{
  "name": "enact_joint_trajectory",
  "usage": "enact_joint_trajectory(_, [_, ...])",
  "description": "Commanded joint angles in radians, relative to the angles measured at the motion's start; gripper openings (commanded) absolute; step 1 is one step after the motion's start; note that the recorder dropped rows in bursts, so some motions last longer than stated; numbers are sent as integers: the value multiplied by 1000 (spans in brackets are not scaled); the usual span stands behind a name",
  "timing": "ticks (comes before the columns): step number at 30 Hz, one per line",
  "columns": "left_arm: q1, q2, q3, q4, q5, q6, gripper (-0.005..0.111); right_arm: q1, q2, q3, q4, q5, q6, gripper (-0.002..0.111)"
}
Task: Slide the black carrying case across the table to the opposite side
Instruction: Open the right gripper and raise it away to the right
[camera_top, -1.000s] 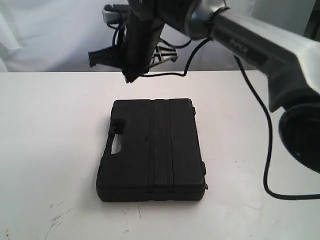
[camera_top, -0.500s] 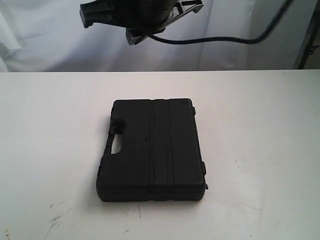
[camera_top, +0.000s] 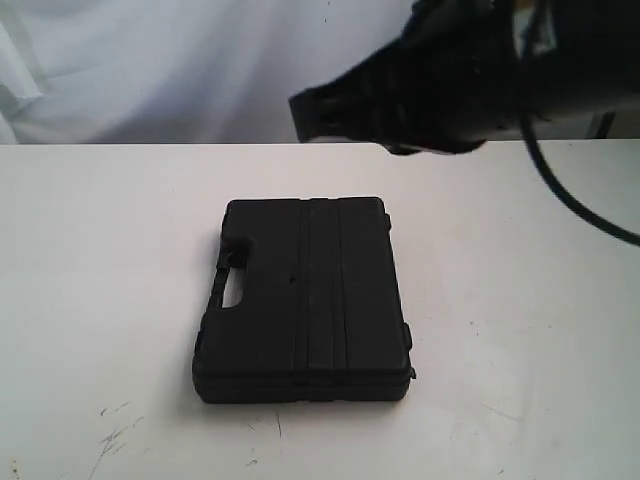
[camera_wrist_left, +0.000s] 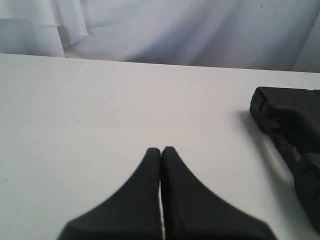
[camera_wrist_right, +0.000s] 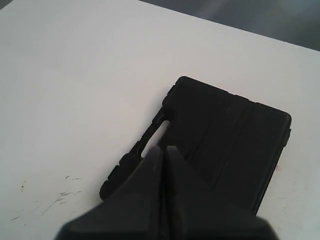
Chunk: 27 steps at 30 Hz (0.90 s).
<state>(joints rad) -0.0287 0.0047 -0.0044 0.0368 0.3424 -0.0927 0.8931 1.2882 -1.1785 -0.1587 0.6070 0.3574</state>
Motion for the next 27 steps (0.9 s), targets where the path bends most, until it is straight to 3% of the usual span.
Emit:
enact_joint_trajectory(1, [-7, -5, 4, 0, -10, -2, 0, 2, -117, 139, 0, -97, 6, 0])
enact_joint_trajectory(27, [-7, -5, 4, 0, -10, -2, 0, -1, -336, 187, -14, 115, 2, 0])
